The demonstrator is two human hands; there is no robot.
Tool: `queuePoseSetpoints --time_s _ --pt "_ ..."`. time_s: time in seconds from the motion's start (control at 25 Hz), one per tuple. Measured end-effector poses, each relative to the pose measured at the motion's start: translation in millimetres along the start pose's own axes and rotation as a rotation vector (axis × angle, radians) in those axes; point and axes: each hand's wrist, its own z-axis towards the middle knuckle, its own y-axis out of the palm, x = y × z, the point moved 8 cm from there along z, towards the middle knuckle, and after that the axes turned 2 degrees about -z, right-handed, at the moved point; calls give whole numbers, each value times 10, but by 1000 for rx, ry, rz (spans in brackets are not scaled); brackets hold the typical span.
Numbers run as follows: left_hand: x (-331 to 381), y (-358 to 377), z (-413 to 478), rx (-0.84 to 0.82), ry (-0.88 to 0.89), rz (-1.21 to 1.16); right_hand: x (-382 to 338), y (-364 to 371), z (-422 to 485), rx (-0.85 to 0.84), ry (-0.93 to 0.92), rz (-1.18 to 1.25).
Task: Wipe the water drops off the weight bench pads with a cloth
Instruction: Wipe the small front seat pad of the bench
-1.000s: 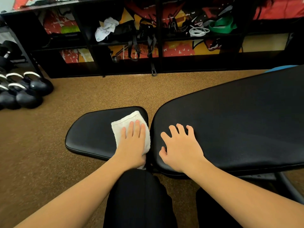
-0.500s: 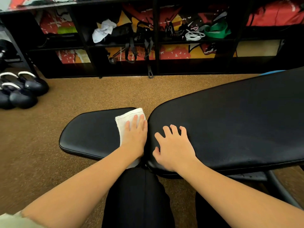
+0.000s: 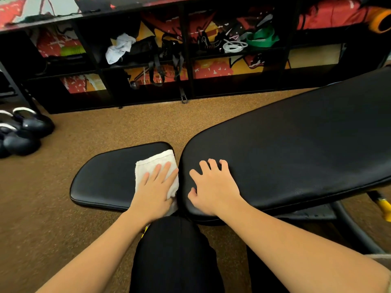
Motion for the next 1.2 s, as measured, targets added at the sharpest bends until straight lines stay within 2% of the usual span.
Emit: queuePoseSetpoints --time_s 0.24,0.4,0.56,0.72,0.92,1.04,1.2 --pt "-94 47 -82 76 -96 -40 -6 22 -4 4 0 4" --pt "-112 1 29 97 -220 -78 -7 39 11 12 2 3" --pt "-199 53 387 -6 -323 -140 -10 61 17 18 4 13" --pt "-297 52 884 -40 -352 -222 -11 78 24 27 12 16" --pt "-397 27 1386 -89 -378 -158 -3 89 36 34 22 19" --pt "-562 -37 1579 -85 -460 -166 4 95 42 29 24 19" --pt "-836 -66 1594 -166 -550 -225 10 96 46 21 23 18"
